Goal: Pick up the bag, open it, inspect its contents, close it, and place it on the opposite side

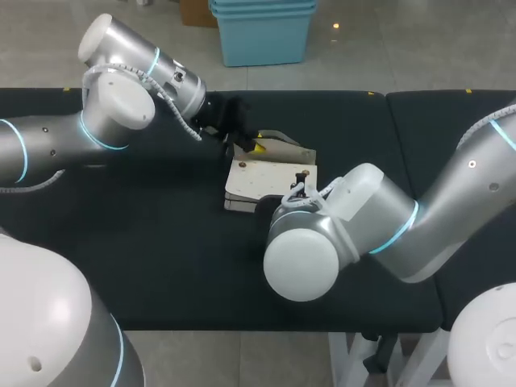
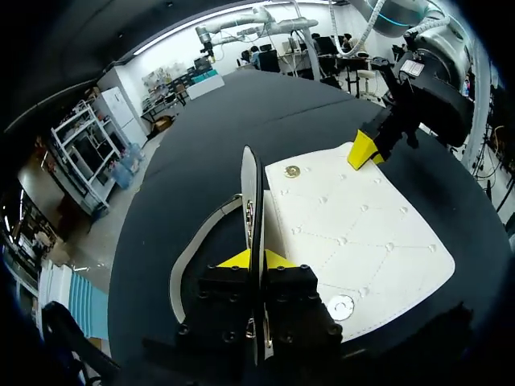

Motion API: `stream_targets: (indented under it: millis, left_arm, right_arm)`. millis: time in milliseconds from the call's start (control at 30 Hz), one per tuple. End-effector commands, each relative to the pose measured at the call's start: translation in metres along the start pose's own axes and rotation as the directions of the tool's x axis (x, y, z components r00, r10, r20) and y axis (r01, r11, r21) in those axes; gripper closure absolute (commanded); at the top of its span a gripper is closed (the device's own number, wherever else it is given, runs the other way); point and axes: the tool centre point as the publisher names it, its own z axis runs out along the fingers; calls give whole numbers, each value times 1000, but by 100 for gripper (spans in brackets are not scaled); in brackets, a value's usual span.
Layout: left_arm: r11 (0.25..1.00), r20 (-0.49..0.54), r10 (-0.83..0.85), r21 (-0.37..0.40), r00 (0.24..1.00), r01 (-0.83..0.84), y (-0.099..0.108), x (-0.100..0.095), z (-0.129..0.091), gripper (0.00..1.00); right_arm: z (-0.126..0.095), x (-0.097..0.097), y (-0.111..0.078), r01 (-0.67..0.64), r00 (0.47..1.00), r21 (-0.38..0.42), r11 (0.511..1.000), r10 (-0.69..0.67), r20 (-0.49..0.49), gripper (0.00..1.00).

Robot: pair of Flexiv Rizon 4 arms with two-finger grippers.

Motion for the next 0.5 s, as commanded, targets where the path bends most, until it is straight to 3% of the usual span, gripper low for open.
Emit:
stream_targets:
  millis: [33,500]
  left_arm:
    - [999,-86,-33,-4,996,33,2,-15,1,100]
    - [981,-215,-178,36,960,190,8,-26,5,100]
  right_arm:
    - [2,6,-4,5,988,-76,997,7,155,100]
    - [-1,3,-5,-5,987,-70,998,16,160,100]
